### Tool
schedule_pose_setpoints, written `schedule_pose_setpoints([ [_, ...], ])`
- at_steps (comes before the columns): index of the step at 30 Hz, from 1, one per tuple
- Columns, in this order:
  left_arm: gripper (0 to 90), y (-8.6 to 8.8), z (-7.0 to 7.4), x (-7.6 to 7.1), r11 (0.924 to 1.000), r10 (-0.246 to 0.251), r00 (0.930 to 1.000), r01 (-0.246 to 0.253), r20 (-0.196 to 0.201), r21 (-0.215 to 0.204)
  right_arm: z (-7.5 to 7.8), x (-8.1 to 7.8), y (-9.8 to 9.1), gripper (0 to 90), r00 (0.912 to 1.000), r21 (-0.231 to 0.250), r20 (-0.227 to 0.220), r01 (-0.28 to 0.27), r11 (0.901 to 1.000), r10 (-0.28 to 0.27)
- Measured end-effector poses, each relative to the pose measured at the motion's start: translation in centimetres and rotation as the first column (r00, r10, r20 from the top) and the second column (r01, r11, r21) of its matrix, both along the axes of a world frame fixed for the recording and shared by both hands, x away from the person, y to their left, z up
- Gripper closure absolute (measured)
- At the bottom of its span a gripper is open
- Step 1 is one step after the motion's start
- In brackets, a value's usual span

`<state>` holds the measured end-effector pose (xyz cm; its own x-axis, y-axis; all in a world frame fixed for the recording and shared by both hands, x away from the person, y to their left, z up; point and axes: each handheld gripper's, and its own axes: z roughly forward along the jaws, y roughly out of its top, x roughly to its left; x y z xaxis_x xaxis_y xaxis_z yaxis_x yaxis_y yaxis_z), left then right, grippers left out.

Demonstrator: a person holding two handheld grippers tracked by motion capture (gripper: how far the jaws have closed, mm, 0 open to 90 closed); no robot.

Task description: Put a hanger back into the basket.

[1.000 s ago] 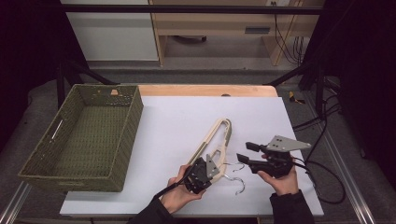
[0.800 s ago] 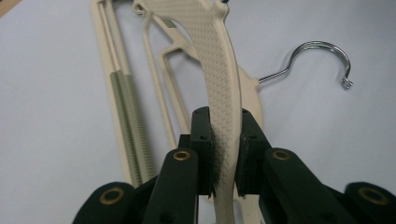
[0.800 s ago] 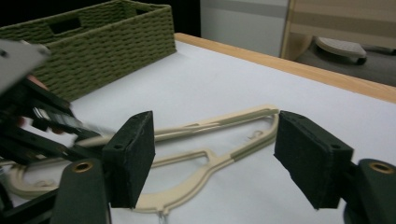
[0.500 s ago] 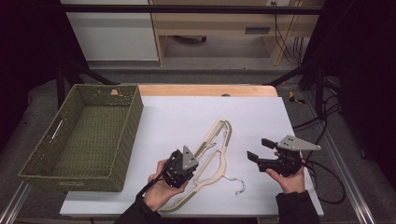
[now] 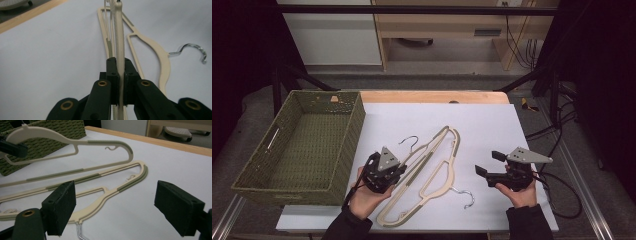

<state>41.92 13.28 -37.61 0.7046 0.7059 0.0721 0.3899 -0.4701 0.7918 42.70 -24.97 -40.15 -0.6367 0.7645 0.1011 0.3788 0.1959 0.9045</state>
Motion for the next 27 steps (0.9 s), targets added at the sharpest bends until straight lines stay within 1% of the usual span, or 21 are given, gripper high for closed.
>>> schedule_pose_setpoints([
  [2,85.7,0.6,0.8,-0.4,0.9995,-0.010,0.9999,0.010,0.012,-0.030,0.0,-0.1,0.0,16.2,1.0000,0.005,0.000,0.003,1.0000,-0.003],
  [4,85.7,1.3,1.6,-0.7,0.9987,-0.015,0.9996,0.016,0.026,-0.049,0.0,-0.1,0.0,14.1,0.9999,0.007,0.000,0.017,0.9998,-0.017],
  [6,85.7,2.0,2.4,-1.0,0.9983,-0.021,0.9988,0.023,0.045,-0.053,0.0,-0.1,0.0,11.2,0.9996,0.008,0.009,0.026,0.9996,-0.026],
  [8,85.7,2.6,3.1,-1.4,0.9975,-0.022,0.9980,0.025,0.060,-0.066,0.0,-0.1,-0.1,9.5,0.9993,0.012,0.015,0.034,0.9994,-0.034],
  [10,85.7,3.1,3.6,-1.6,0.9968,-0.026,0.9976,0.031,0.065,-0.074,-0.1,-0.2,-0.1,8.1,0.9992,0.012,0.021,0.034,0.9994,-0.034],
  [12,85.7,3.5,4.2,-1.8,0.9961,-0.029,0.9970,0.034,0.072,-0.081,-0.1,-0.2,-0.1,7.5,0.9993,0.013,0.020,0.032,0.9994,-0.033],
  [13,85.7,3.8,4.4,-1.9,0.9963,-0.034,0.9965,0.040,0.076,-0.076,-0.1,-0.2,-0.1,7.3,0.9992,0.015,0.021,0.035,0.9993,-0.035],
  [18,85.7,4.9,5.6,-2.3,0.9956,-0.015,0.9948,0.024,0.100,-0.090,-0.2,-0.1,0.0,7.2,0.9993,0.014,0.017,0.033,0.9994,-0.033],
  [21,85.7,5.7,6.4,-2.4,0.9947,-0.010,0.9938,0.021,0.111,-0.100,-0.1,-0.2,0.0,7.1,0.9996,0.018,0.007,0.028,0.9995,-0.028],
  [24,85.7,6.4,7.3,-2.6,0.9933,-0.012,0.9927,0.026,0.120,-0.112,0.0,-0.3,-0.2,6.8,0.9996,0.022,0.015,0.024,0.9995,-0.025],
  [27,85.7,7.2,8.2,-2.8,0.9918,-0.011,0.9903,0.029,0.138,-0.125,0.1,-0.4,-0.3,6.5,0.9993,0.032,0.018,0.033,0.9990,-0.033],
])
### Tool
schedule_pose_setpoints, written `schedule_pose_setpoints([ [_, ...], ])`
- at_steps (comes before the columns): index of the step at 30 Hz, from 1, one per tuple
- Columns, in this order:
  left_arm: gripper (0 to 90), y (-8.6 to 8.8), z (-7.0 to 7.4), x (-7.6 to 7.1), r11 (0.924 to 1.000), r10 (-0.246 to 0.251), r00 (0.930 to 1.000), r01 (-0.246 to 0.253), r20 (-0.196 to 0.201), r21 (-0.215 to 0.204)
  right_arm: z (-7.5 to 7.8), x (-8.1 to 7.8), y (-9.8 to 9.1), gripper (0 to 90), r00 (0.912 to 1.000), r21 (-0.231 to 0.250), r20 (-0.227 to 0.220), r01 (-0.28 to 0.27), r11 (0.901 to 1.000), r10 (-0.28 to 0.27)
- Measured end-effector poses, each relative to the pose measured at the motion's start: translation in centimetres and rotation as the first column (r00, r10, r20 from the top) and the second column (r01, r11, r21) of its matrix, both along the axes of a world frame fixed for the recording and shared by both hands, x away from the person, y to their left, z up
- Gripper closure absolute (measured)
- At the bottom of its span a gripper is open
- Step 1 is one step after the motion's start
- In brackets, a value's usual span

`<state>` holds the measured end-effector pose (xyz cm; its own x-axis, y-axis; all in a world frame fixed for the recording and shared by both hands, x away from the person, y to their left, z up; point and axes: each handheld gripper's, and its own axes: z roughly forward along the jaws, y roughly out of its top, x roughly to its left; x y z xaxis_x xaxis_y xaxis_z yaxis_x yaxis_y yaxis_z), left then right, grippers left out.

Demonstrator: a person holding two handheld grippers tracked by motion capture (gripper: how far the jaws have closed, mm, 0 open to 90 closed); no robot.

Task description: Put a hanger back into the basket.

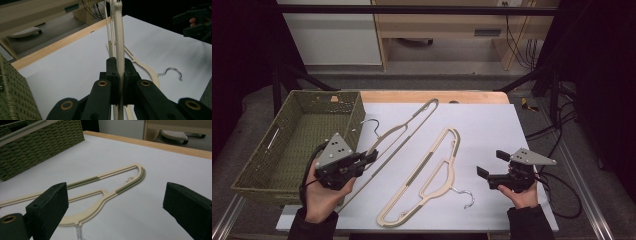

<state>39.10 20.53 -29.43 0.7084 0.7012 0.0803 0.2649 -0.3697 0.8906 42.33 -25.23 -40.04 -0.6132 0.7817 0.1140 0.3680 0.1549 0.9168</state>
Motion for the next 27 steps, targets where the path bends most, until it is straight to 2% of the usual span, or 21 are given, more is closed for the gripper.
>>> schedule_pose_setpoints([
  [4,85.7,1.3,1.3,0.3,1.0000,0.004,1.0000,-0.004,0.006,-0.001,0.0,0.0,0.0,6.1,1.0000,-0.005,0.002,-0.008,1.0000,0.008],
  [10,85.8,4.2,3.1,2.0,0.9998,0.017,0.9998,-0.017,0.015,0.006,-0.1,0.0,0.2,5.8,0.9999,-0.011,-0.003,-0.013,0.9999,0.013],
  [12,85.7,5.3,3.7,2.6,0.9997,0.025,0.9996,-0.025,-0.010,-0.002,-0.2,0.0,0.2,5.8,0.9999,-0.010,-0.004,-0.013,0.9999,0.013],
  [15,85.8,6.6,4.2,3.4,0.9995,0.031,0.9994,-0.031,-0.017,-0.008,-0.2,0.0,0.3,5.8,0.9998,-0.014,-0.003,-0.018,0.9997,0.018],
  [21,85.7,8.9,5.1,4.6,0.9986,0.047,0.9988,-0.047,0.015,0.026,-0.3,0.0,0.3,5.9,0.9998,-0.015,-0.004,-0.018,0.9997,0.018],
  [27,85.7,11.0,5.2,5.6,0.9975,0.056,0.9983,-0.057,0.012,0.042,-0.3,0.1,0.4,5.9,0.9998,-0.021,-0.005,-0.021,0.9996,0.021],
])
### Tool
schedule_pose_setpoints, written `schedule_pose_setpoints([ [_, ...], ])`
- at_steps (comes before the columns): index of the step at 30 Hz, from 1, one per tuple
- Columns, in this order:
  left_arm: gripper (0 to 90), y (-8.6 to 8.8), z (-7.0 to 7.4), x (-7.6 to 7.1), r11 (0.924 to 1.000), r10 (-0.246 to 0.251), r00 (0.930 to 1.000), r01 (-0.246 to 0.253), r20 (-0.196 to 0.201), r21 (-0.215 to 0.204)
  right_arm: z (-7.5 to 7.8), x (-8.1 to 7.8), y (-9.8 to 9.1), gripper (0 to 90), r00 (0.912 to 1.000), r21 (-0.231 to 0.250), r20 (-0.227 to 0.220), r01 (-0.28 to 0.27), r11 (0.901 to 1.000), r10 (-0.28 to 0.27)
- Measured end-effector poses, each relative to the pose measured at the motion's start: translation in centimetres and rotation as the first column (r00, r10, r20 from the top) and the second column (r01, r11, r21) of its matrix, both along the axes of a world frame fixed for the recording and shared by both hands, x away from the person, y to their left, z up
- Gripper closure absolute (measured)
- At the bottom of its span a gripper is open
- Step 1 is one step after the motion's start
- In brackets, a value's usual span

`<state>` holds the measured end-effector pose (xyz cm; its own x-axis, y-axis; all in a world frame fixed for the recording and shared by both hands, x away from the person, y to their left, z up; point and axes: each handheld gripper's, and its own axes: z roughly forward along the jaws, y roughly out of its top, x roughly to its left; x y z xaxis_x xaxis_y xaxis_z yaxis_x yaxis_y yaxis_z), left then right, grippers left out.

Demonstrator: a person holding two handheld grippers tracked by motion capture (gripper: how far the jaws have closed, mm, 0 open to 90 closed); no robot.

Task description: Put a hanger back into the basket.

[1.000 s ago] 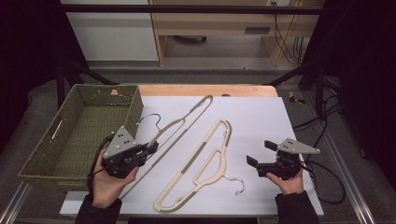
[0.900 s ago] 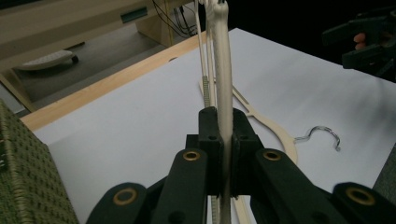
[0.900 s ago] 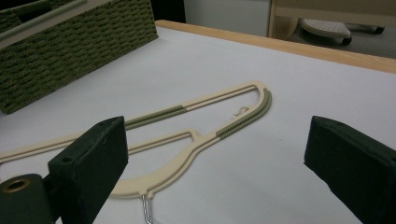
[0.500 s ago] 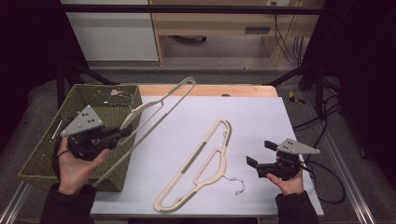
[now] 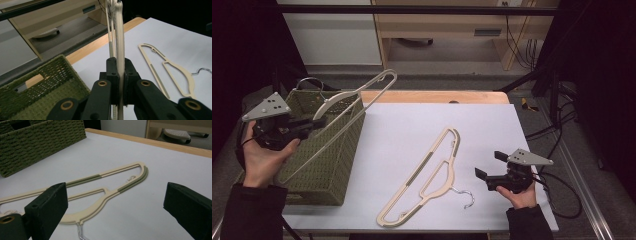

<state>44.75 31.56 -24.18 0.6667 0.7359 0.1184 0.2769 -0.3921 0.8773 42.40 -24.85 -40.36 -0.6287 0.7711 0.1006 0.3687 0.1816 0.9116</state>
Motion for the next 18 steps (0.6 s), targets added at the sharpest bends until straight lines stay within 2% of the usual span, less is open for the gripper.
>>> schedule_pose_setpoints([
  [8,85.6,3.1,-0.8,1.9,0.9989,0.023,0.9997,-0.023,-0.006,0.041,0.0,0.0,0.1,5.9,1.0000,0.003,-0.005,0.000,1.0000,0.000],
  [13,85.6,4.9,-1.9,2.7,0.9992,0.018,0.9998,-0.018,-0.002,0.035,-0.1,0.1,0.2,5.9,1.0000,-0.002,-0.004,-0.006,1.0000,0.006],
  [14,85.6,5.2,-2.1,2.8,0.9992,0.025,0.9995,-0.025,-0.016,0.032,-0.1,0.1,0.2,5.9,1.0000,-0.002,-0.003,-0.003,1.0000,0.003],
  [15,85.6,5.6,-2.4,3.0,0.9991,0.029,0.9995,-0.029,-0.008,0.031,-0.1,0.1,0.2,5.9,1.0000,-0.002,-0.003,-0.004,1.0000,0.004],
  [16,85.7,5.9,-2.6,3.1,0.9987,0.042,0.9989,-0.041,-0.020,0.029,-0.1,0.1,0.1,5.9,1.0000,-0.004,-0.004,-0.006,1.0000,0.006],
  [18,85.7,6.6,-3.1,3.4,0.9980,0.056,0.9982,-0.056,-0.020,0.030,-0.1,0.1,0.1,5.9,1.0000,-0.005,-0.002,-0.007,1.0000,0.007],
])
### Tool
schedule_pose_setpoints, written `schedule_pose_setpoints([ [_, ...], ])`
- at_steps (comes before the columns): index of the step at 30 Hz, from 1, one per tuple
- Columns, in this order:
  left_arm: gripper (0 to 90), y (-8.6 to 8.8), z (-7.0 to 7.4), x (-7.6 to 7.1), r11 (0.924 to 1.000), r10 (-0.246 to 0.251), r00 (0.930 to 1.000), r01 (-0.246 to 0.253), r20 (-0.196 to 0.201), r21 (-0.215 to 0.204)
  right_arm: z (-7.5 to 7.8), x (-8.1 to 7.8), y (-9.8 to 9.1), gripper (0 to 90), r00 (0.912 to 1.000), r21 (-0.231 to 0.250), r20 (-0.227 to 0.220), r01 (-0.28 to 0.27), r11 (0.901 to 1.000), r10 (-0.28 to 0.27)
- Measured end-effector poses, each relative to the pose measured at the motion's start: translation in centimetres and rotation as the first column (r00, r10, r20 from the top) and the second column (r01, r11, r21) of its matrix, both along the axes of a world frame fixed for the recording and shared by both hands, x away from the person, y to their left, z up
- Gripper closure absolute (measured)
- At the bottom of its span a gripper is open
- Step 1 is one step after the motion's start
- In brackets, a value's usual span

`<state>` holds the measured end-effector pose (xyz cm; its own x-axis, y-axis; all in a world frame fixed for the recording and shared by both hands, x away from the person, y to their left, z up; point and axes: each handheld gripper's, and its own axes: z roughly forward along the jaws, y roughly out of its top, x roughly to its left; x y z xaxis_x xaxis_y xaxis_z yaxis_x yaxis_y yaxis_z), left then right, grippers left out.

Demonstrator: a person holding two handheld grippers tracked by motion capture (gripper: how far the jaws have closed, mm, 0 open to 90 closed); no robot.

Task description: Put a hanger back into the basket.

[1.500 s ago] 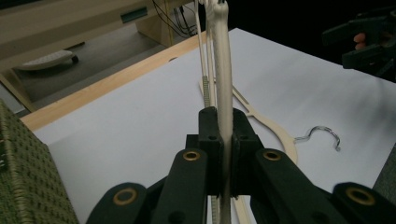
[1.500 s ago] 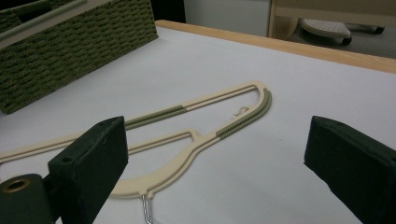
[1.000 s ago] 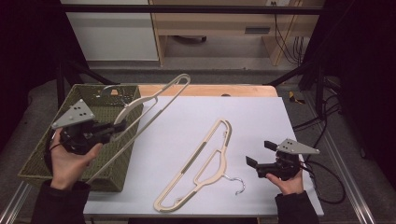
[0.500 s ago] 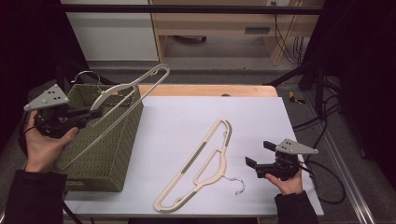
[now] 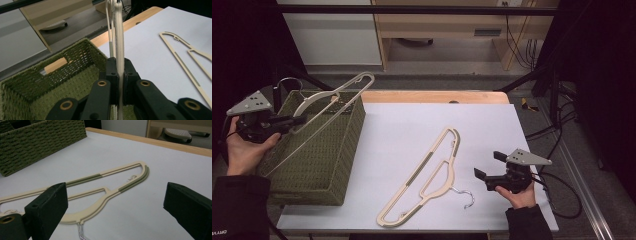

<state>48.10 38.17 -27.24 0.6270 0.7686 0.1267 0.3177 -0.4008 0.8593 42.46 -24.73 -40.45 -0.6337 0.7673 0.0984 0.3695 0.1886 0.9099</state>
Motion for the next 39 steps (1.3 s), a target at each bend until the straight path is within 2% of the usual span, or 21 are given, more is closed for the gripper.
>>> schedule_pose_setpoints([
  [6,85.7,1.9,-1.5,0.8,0.9990,0.044,0.9988,-0.044,-0.022,0.008,0.0,0.0,0.1,5.9,1.0000,0.002,-0.003,0.003,1.0000,-0.003],
  [10,85.7,2.9,-2.5,1.1,0.9972,0.074,0.9967,-0.074,-0.033,-0.002,0.0,0.0,0.1,5.9,1.0000,-0.002,-0.003,0.004,1.0000,-0.004],
  [14,85.7,3.6,-3.3,1.2,0.9952,0.093,0.9946,-0.091,-0.046,0.036,-0.1,0.0,0.1,5.9,1.0000,-0.002,-0.003,0.004,1.0000,-0.004],
  [18,85.7,3.8,-4.1,1.2,0.9931,0.093,0.9929,-0.087,-0.074,0.078,0.0,0.0,0.0,5.9,1.0000,-0.002,-0.001,0.005,1.0000,-0.005],
  [21,85.7,3.8,-5.0,1.0,0.9908,0.102,0.9908,-0.094,-0.089,0.098,0.0,0.0,0.0,5.9,1.0000,-0.001,-0.001,0.005,1.0000,-0.005],
  [29,85.7,2.3,-8.1,0.7,0.9909,0.112,0.9875,-0.103,-0.111,0.087,-0.1,0.0,0.1,6.0,1.0000,-0.005,-0.007,0.005,1.0000,-0.005],
  [34,85.3,1.5,-10.0,0.9,0.9887,0.126,0.9845,-0.115,-0.122,0.096,-0.1,0.0,0.1,6.0,1.0000,-0.004,-0.005,0.004,1.0000,-0.004],
  [39,83.0,0.6,-11.3,1.1,0.9880,0.116,0.9776,-0.096,-0.175,0.121,-0.1,0.0,0.2,6.2,1.0000,-0.007,-0.007,0.004,1.0000,-0.004],
])
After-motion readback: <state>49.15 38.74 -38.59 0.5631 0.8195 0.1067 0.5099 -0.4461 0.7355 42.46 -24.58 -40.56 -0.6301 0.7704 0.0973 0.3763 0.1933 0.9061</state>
